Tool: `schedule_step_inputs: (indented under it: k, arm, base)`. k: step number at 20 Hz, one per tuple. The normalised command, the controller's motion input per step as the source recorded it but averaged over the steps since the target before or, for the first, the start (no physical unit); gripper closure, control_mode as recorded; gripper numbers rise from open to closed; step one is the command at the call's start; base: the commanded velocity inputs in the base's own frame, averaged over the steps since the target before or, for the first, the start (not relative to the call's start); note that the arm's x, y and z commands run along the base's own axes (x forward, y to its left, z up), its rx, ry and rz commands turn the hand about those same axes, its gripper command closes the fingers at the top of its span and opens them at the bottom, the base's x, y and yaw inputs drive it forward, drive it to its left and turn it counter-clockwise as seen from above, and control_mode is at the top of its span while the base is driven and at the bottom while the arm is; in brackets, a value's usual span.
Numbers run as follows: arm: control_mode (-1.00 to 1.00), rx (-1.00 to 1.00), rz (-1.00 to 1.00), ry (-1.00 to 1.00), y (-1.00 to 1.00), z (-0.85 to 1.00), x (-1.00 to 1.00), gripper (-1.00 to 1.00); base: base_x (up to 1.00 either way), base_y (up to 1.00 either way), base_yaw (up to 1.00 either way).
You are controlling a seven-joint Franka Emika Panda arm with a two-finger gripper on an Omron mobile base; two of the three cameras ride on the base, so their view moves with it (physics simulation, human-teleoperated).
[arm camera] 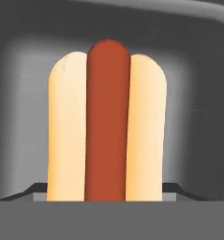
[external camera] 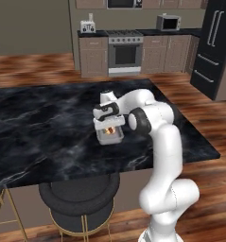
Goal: Place one cooked food and one vegetable from the large plate to each tupperware container.
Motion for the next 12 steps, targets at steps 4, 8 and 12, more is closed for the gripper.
schedule_step_inputs:
  k: [4, 8, 12]
  arm:
    - [-1.0, 0.0, -0.19, 0.0, 0.0, -0.2, 0.14, 1.0]
    - [-1.0, 0.0, 0.0, 0.0, 0.07, -0.02, 0.0, 1.0]
    - [-1.0, 0.0, 0.0, 0.0, 0.01, 0.0, 0.0, -1.0]
  base:
    - [0.0, 0.0, 0.0]
    - [0.0, 0.0, 0.0]
    - [0.0, 0.0, 0.0]
